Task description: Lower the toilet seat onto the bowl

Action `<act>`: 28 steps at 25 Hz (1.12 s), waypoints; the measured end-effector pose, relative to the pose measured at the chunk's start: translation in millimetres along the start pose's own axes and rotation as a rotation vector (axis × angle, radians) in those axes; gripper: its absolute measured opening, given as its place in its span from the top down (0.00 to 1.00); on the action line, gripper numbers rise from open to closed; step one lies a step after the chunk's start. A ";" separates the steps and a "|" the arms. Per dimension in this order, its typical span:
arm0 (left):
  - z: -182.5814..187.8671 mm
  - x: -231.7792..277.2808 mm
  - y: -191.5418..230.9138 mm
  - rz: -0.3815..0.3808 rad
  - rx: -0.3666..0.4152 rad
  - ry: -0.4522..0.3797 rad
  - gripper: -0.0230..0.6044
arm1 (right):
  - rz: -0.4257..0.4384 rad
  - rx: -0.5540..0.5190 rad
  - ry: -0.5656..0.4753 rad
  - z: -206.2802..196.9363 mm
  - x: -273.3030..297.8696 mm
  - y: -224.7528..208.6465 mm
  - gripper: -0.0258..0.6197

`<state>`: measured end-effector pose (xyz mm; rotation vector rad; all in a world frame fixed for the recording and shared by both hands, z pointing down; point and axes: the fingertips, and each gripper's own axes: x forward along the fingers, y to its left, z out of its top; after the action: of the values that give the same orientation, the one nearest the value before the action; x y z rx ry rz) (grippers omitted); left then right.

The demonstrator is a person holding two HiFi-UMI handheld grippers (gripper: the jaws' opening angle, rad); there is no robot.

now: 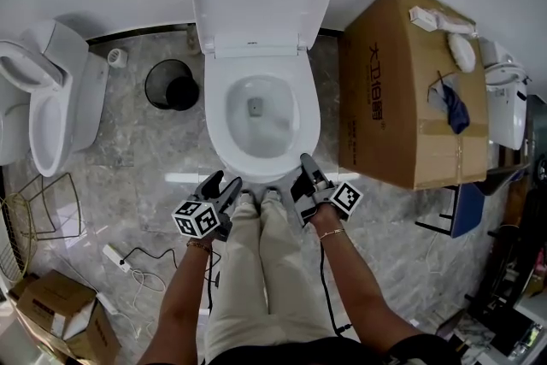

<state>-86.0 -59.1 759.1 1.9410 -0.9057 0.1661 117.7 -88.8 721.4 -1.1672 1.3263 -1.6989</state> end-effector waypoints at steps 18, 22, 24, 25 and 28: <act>9.6 19.7 10.3 -0.192 -0.841 -0.369 0.80 | -0.076 -0.027 -0.005 -5.3 -8.2 -63.4 0.79; -0.9 21.1 23.6 -0.138 -0.774 -0.335 0.80 | -0.129 -0.040 -0.011 -4.9 -12.3 -78.5 0.79; -13.5 17.3 44.3 -0.032 -0.643 -0.271 0.80 | -0.171 -0.042 -0.025 -3.3 -15.8 -89.7 0.79; -18.4 18.3 47.6 -0.021 -0.650 -0.260 0.80 | -0.182 -0.044 -0.031 -2.2 -16.3 -93.4 0.79; -27.7 24.9 50.7 -0.026 -0.705 -0.246 0.80 | -0.215 -0.070 -0.022 0.8 -15.7 -103.9 0.77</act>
<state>-94.6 -63.5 821.3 1.3245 -0.9358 -0.3726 125.8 -48.7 818.2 -1.4084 1.2946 -1.7957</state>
